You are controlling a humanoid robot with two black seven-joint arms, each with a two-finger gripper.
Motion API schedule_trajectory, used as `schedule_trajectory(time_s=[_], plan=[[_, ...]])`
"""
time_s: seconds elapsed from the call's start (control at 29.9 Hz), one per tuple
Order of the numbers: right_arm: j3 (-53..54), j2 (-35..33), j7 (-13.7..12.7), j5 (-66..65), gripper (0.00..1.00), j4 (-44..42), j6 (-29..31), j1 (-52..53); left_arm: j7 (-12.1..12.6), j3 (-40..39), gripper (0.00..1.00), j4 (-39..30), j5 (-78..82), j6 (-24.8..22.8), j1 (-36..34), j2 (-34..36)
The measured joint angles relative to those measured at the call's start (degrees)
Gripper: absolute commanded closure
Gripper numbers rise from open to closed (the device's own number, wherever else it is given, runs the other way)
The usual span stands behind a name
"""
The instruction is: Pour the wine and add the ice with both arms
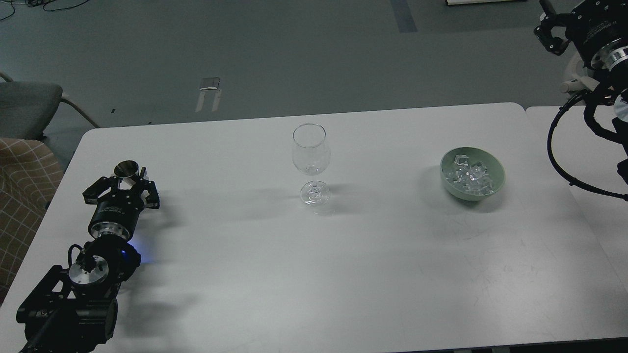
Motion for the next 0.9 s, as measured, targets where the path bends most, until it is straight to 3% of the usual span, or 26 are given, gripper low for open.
schedule_trajectory(time_s=[0.9], plan=[[0.0,-0.2,0.0,0.0,0.00,0.0,0.0,0.0,0.0,0.0,0.62,-1.2,0.4,-2.9,-0.2,0.1]])
